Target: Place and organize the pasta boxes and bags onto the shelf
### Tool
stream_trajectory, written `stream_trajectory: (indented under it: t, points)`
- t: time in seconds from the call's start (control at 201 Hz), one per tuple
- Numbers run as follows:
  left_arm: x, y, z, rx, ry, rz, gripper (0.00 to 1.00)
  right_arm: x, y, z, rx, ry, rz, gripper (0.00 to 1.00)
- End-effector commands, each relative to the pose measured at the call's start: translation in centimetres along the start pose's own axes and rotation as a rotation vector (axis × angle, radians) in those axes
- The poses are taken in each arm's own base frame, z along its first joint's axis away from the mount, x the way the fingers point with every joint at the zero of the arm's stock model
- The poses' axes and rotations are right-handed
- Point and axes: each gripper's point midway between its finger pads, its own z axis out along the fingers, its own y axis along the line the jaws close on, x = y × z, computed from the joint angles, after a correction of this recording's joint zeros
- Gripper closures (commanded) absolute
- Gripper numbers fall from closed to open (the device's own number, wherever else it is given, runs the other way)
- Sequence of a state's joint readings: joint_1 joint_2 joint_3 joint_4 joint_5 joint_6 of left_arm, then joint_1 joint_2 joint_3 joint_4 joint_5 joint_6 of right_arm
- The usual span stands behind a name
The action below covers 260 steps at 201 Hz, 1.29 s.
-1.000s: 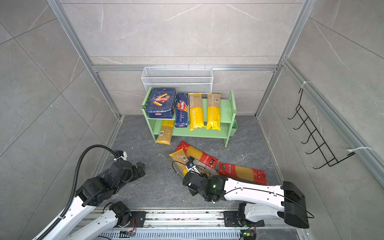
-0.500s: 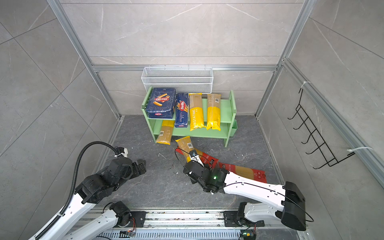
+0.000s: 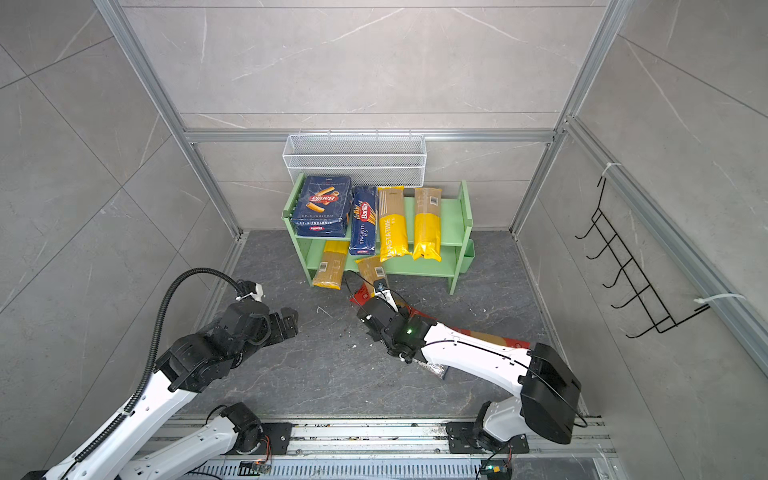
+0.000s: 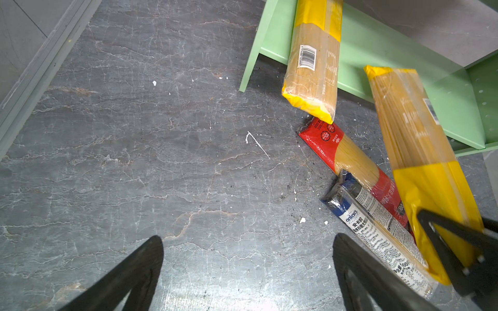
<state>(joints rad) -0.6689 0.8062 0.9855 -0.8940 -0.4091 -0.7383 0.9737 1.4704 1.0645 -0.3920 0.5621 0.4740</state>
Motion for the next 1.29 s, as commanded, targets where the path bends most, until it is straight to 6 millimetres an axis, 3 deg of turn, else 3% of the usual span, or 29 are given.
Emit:
stream_trajectory:
  t: [0.0, 0.294, 0.852, 1.29]
  points:
    - [-1.5, -0.8, -1.0, 0.029, -0.038, 0.022, 0.0, -7.0, 0.5, -0.5, 0.027, -0.217, 0.115, 1.0]
    - [-1.9, -0.4, -1.2, 0.008, -0.055, 0.037, 0.0, -9.1, 1.9, 3.0, 0.079, -0.26, 0.127, 1.0]
    - [-2.0, 0.2, -2.0, 0.004, -0.068, 0.045, 0.0, -12.1, 2.7, 5.5, 0.147, -0.321, 0.196, 1.0]
    - [-2.0, 0.4, -2.2, -0.002, -0.067, 0.044, 0.0, -13.9, 1.6, 7.2, 0.211, -0.362, 0.292, 1.0]
